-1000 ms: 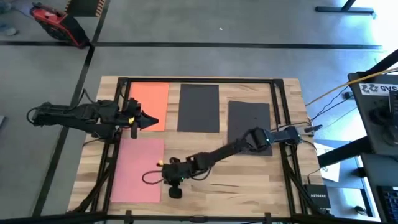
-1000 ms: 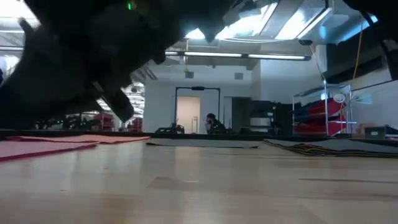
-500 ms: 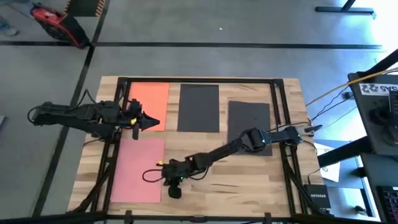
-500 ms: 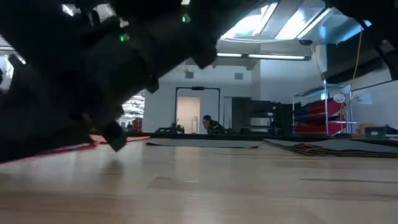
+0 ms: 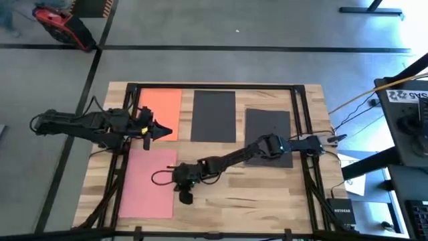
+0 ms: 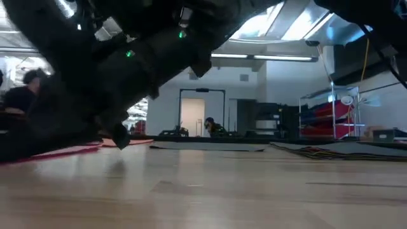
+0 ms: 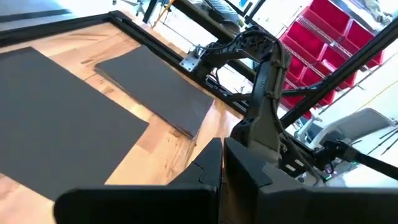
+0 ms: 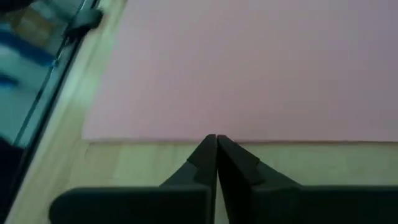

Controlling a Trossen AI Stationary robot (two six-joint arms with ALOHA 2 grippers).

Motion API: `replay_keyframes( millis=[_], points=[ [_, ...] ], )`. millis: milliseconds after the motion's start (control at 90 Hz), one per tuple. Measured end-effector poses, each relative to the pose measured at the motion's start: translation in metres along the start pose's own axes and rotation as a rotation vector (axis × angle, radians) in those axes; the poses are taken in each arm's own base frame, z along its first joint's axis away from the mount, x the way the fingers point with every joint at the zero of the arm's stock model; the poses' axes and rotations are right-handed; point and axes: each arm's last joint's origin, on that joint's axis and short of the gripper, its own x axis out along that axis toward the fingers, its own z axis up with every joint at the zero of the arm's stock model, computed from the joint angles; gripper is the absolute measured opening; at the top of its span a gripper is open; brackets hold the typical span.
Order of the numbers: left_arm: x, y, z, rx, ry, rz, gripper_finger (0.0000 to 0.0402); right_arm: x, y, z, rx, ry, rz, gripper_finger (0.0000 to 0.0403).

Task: Organize paper
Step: Stack the black color paper on top of the other black color paper

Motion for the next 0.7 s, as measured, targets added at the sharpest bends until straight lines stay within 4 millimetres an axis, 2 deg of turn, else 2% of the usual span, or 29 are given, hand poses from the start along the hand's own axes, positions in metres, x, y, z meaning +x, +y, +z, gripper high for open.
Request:
replay_keyframes(
  millis=[189,311,433,511,700],
  points=[
    [0.0,0.0,0.0,0.022,0.016,-0.02,0.0,-0.047,0.024,0.026,-0.147,0.118,-0.063,0.0],
    [0.0,-0.001,0.0,0.008,0.015,-0.023,0.0,-0.066,0.021,0.029,-0.156,0.208,-0.03,0.0],
    [0.0,0.0,0.0,0.006,0.004,-0.005,0.0,-0.093,0.021,0.036,-0.175,0.256,-0.103,0.0],
    [0.0,0.001,0.001,0.016,-0.011,0.017,0.0,-0.107,0.022,0.033,-0.19,0.293,-0.176,0.0],
    [0.001,0.005,0.004,0.005,-0.026,0.026,0.0,-0.128,0.012,0.006,-0.138,0.323,-0.256,0.0]
  ],
)
